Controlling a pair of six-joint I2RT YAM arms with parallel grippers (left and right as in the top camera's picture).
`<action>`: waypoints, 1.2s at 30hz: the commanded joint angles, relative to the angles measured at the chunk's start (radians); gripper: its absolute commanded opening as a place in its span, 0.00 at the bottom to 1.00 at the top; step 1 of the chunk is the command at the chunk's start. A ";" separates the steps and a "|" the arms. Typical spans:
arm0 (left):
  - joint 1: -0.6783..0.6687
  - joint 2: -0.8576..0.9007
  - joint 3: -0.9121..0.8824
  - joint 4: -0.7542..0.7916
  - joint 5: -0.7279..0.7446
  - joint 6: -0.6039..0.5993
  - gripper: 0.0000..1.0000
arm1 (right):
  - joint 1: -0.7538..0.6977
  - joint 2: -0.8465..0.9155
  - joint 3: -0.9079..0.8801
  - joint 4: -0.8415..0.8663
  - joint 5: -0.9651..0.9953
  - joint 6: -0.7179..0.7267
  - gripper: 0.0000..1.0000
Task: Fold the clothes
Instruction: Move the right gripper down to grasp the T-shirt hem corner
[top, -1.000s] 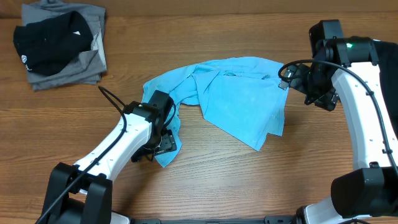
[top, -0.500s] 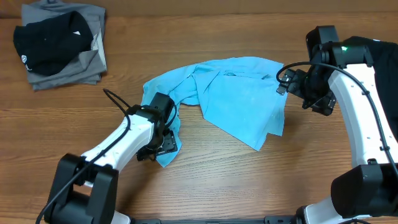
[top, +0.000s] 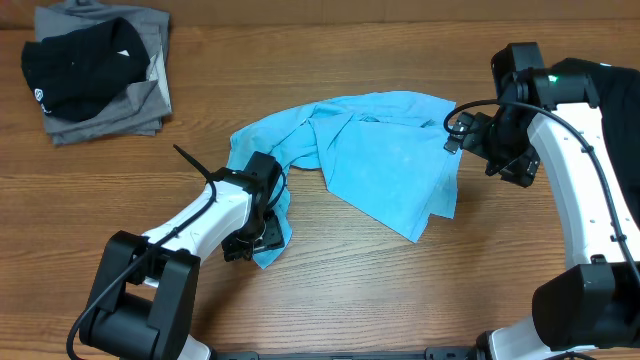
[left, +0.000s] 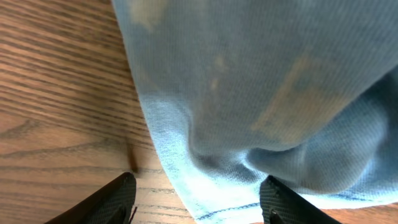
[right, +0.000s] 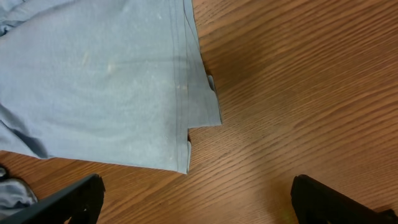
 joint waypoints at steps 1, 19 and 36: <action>0.003 0.029 -0.055 0.026 -0.005 0.015 0.64 | -0.001 -0.006 -0.027 0.005 -0.002 0.006 1.00; 0.003 0.029 -0.116 0.085 0.029 0.014 0.39 | 0.089 -0.006 -0.500 0.316 -0.210 0.010 0.99; 0.003 0.029 -0.116 0.079 0.038 0.014 0.38 | 0.145 -0.006 -0.638 0.510 -0.174 0.089 0.83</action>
